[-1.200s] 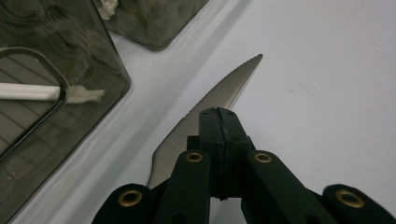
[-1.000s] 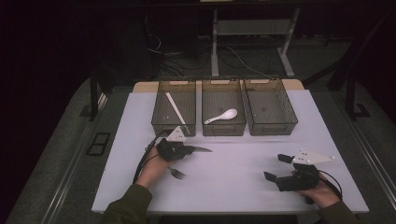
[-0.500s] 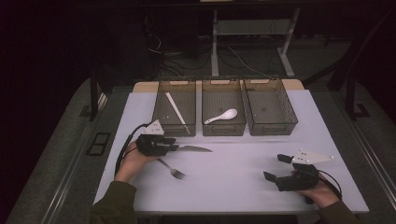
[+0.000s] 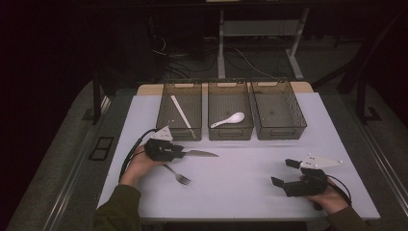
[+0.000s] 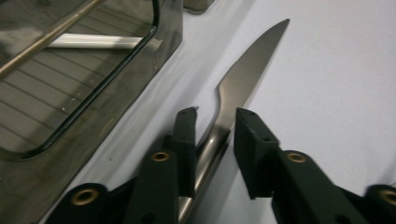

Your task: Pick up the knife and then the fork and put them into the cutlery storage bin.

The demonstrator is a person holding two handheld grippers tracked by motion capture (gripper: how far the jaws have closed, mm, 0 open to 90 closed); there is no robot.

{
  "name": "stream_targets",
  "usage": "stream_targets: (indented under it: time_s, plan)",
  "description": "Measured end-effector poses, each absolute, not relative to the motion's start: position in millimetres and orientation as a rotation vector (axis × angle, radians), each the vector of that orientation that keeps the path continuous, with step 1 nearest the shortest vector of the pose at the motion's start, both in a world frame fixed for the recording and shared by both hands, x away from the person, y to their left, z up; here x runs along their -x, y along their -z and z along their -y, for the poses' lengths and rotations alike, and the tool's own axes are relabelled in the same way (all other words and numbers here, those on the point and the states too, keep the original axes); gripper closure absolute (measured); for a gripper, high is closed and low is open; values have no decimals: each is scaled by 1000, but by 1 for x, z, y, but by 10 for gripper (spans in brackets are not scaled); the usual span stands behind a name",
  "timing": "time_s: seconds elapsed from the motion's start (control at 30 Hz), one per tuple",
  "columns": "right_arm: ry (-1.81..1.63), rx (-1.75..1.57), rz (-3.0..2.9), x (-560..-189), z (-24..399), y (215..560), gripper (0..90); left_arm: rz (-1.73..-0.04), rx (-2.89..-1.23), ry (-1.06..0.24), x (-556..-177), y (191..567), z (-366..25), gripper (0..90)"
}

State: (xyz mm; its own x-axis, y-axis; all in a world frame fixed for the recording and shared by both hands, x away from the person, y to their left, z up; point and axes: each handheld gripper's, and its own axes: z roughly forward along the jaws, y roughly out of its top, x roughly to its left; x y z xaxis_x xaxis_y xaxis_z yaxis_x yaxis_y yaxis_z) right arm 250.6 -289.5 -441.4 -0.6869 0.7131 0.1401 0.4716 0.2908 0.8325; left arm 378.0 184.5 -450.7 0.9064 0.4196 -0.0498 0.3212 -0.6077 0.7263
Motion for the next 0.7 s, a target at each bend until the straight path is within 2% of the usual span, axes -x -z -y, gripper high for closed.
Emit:
stream_targets:
  time_s: [0.37, 0.5, 0.6, 0.7]
  plan:
    - [-1347, -1084, -2304, -251, 289, 441, 108, -433, -2306, -139, -378, 450, -165, 761]
    - [-1350, -1079, -2303, -250, 291, 441, 108, -392, -2324, -179, -377, 449, -164, 721]
    - [-1351, -1084, -2299, -250, 292, 441, 108, -373, -2333, -186, -376, 449, -164, 723]
    - [-1351, -1084, -2299, -250, 292, 441, 108, -351, -2337, -184, -376, 449, -163, 762]
